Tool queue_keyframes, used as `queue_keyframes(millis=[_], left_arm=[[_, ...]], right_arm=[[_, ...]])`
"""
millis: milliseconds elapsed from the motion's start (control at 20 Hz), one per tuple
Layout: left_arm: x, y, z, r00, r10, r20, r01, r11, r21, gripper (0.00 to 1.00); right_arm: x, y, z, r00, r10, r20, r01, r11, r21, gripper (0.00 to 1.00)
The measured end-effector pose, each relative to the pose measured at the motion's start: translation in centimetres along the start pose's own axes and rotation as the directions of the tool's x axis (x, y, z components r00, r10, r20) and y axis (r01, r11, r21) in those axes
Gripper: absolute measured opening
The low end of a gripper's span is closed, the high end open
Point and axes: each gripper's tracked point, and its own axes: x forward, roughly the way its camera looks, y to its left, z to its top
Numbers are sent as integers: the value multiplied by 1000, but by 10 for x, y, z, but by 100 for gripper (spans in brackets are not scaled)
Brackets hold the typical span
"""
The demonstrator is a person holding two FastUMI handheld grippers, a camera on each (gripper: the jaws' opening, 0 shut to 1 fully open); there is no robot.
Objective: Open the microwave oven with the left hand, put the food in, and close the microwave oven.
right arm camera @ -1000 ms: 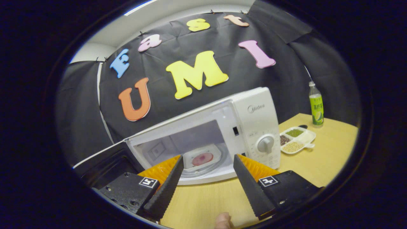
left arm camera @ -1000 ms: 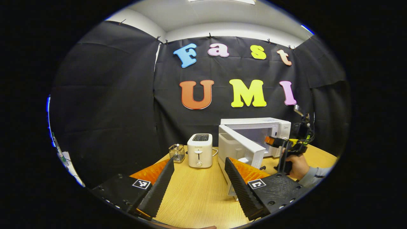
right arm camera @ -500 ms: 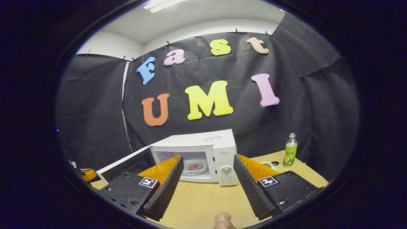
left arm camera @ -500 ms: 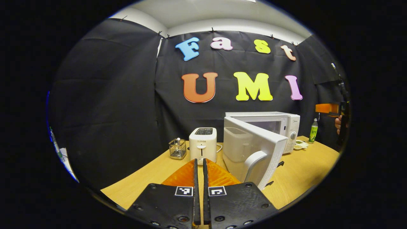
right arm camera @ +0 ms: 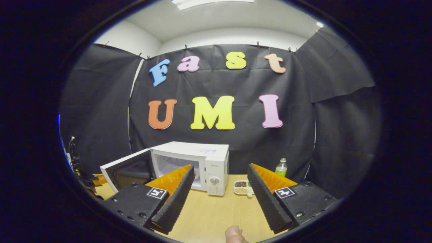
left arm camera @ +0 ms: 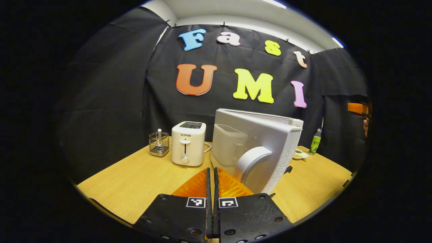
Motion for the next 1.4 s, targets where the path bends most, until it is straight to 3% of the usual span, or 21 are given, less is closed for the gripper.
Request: queue_keyframes(millis=[50,100,200,250,300,350,400,450,500,1000,1250,1300,1350,1400], left_arm=[[0,-7,0,1000,-9,0,9,1000,0,0],[2,-15,1,1000,-30,3,30,999,-11,0],[6,-32,3,997,-70,10,71,997,-29,0],[10,-40,2,996,-84,12,85,996,-24,0],[15,-46,1,995,-94,12,94,995,-13,0],[20,-54,0,994,-105,9,105,995,-1,0],[26,-63,1,993,-119,11,119,993,4,0],[31,-70,2,991,-135,12,135,991,3,0],[36,-79,3,988,-152,11,152,988,2,0],[90,-158,9,960,-279,7,278,959,48,0],[130,-189,14,955,-296,5,296,954,52,0],[139,-195,15,955,-296,7,296,954,51,0],[148,-202,15,956,-295,3,294,954,52,0],[157,-207,16,956,-292,5,292,955,57,0]], right_arm=[[-1,-3,-3,1000,1,2,-1,1000,17,92],[-2,-7,-6,1000,2,-1,-2,999,33,100],[-2,-16,-11,1000,3,-7,-3,998,58,100],[0,-23,-11,1000,-4,-7,5,998,61,92],[0,-30,-13,1000,-14,-7,15,998,62,91],[1,-34,-15,1000,-19,-8,19,998,67,100],[0,-35,-16,1000,-14,-8,14,997,73,91],[0,-36,-17,1000,-7,-9,8,997,74,100],[-1,-39,-18,1000,-7,-9,7,997,73,92],[1,-71,-17,999,-45,31,43,998,44,91],[5,-90,-27,998,-53,24,52,997,50,92],[7,-95,-27,998,-57,25,55,997,53,100],[9,-100,-28,998,-59,27,58,997,55,92],[10,-103,-29,998,-61,31,59,997,59,91]])
